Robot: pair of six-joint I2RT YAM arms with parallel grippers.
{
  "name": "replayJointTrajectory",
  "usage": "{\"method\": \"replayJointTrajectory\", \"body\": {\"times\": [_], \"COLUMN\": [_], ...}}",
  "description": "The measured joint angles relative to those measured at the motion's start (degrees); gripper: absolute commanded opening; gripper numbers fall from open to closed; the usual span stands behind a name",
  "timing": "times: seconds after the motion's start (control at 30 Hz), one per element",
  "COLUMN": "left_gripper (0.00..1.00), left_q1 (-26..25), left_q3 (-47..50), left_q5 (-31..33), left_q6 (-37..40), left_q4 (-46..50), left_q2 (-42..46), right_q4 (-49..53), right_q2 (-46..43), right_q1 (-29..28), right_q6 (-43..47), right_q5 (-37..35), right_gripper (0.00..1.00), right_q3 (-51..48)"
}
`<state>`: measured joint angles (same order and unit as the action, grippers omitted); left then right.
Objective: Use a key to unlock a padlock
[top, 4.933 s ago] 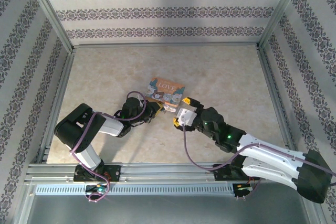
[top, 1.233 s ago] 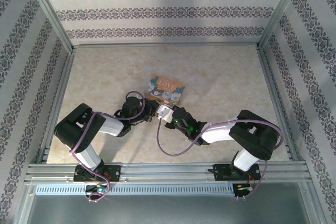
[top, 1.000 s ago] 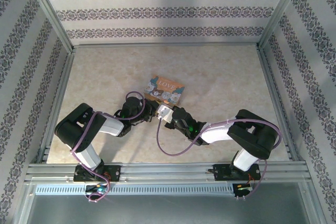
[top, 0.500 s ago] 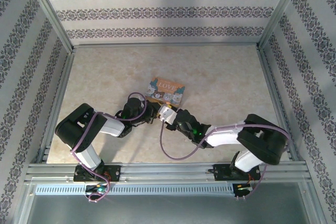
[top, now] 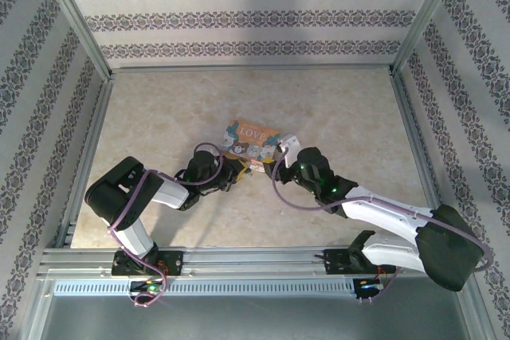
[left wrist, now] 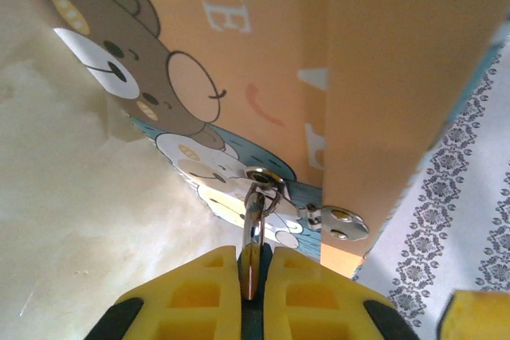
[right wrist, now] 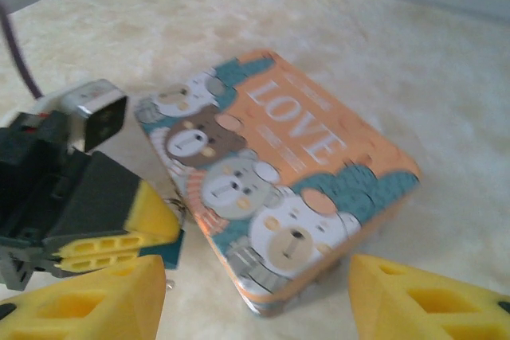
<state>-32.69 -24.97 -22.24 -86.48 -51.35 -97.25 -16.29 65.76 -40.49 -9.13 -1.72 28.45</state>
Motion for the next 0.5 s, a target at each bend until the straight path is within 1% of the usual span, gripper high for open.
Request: {"method": "replayJointTrajectory", "body": {"times": [0.1,0.2,0.3,0.5], "left_gripper": [0.19,0.26,0.34,0.52], "left_q1": [0.0,0.0,0.0,-0.2], "left_q3": [0.0,-0.1,-0.1,1.0], "left_q5": [0.0,0.1,0.2,0.8], "left_q6": [1.0,1.5,1.7,2.1], "left_q4": [-0.5,-0.7,-1.4,-4.7], "left_q2": [-0.7,-2.1,-4.2,-3.7], "right_q4": [4.2,6.7,7.9,8.8], "right_q2": [-0.5,-0.5,-0.5,-0.3], "right_q1": [3.3,5.0,5.9,7.2], "right_q6": [-4.8,-8.4,-11.1,-14.9], "right_q5": [2.8,5.3,7.3,10.1], "right_gripper": [0.65,0.68,0.71,0.75], "right_q3": [0.0,0.0,0.0,0.6]}}
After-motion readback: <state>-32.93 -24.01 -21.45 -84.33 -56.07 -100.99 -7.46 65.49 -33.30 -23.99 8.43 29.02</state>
